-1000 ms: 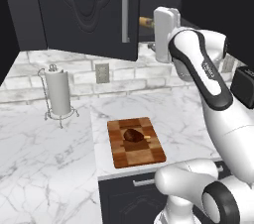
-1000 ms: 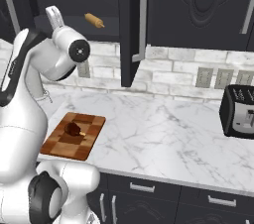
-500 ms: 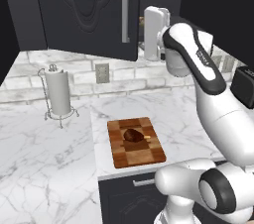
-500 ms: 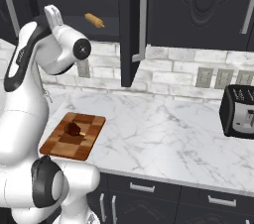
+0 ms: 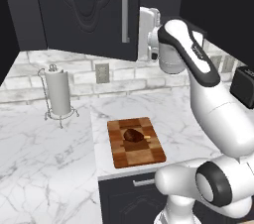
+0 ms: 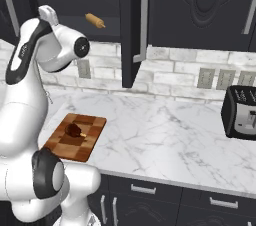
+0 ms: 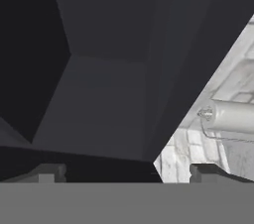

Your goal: Open the cabinet, retrieve the rolling pin, and place it next to the meat on the cutting board to prepare for tenderizing.

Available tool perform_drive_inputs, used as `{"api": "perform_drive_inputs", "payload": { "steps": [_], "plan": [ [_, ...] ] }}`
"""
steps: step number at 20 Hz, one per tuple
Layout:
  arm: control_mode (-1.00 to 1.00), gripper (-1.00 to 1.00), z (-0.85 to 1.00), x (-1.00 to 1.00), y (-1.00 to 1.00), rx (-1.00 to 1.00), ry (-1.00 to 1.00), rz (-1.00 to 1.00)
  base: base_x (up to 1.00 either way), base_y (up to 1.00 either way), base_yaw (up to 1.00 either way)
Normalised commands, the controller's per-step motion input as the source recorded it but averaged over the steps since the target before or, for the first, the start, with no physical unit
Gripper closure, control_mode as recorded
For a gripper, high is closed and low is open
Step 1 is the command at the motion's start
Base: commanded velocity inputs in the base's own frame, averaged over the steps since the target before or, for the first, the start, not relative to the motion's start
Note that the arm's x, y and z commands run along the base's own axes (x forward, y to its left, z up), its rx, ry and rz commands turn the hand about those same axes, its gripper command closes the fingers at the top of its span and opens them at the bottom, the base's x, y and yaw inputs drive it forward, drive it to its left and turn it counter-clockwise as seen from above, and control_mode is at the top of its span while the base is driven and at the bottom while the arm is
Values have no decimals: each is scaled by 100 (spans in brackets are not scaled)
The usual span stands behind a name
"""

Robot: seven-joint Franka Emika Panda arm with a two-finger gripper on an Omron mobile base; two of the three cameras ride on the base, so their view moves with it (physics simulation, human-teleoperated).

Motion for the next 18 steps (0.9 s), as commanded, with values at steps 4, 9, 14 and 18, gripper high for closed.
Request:
{"api": "perform_drive_inputs", "payload": {
  "steps": [4, 9, 14, 18],
  "plan": [
    [-100, -100, 0, -20, 30, 0, 1, 8, 0, 0, 0],
    [-100, -100, 0, -52, 29, 0, 0, 8, 0, 0, 0],
    [-100, -100, 4, -77, 25, 0, -2, 8, 0, 0, 0],
    [-100, -100, 7, -89, 29, 0, -4, 9, 0, 0, 0]
  ]
}}
